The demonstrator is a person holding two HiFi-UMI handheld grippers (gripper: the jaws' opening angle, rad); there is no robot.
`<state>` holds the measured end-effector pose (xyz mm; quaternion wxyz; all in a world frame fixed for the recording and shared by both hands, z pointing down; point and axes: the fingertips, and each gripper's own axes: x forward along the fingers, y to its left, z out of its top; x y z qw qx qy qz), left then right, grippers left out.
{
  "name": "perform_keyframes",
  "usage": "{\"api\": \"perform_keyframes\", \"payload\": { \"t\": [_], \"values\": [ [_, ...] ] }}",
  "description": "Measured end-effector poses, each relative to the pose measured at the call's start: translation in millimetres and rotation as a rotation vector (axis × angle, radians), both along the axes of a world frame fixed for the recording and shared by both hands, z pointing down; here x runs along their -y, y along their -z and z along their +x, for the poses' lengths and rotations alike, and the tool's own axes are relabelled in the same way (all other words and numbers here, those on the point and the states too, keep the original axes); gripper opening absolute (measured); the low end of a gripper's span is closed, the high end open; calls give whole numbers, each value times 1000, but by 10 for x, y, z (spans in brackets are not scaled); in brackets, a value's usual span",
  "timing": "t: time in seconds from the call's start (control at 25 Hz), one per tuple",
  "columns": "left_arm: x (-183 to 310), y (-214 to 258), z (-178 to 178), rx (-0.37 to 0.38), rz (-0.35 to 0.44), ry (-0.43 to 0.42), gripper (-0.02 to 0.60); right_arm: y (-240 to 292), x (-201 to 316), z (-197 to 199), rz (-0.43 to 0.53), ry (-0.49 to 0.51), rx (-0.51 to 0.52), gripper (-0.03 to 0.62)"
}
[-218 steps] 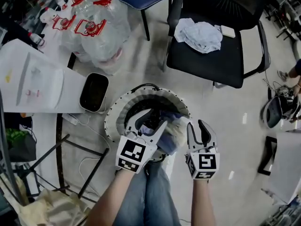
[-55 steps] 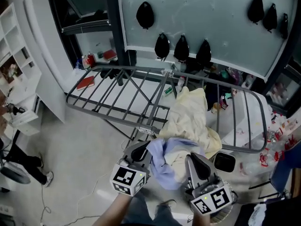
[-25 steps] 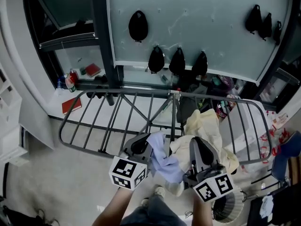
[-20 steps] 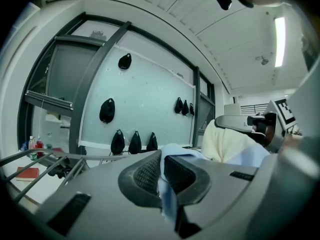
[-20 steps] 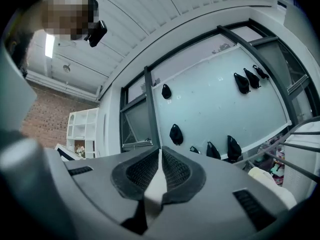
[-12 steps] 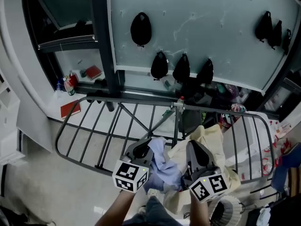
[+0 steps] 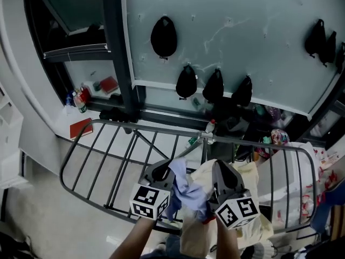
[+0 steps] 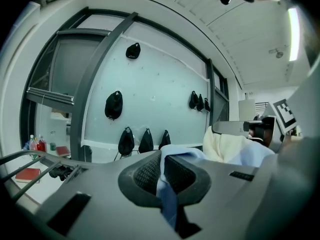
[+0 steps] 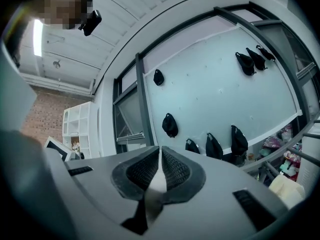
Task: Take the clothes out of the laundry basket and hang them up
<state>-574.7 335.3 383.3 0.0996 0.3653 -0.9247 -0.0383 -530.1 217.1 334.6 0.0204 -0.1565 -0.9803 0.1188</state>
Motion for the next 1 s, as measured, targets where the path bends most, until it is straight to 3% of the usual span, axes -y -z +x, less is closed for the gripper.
{"api": "perform_keyframes", "payload": {
  "t": [0.4, 1.0],
  "values": [
    [5, -176, -452, -37, -40, 37, 25, -192, 133, -661, 42, 4, -29, 18],
    [144, -667, -402, -139, -211, -3, 27, -612, 202, -721, 184, -36, -179, 40]
  ]
}}
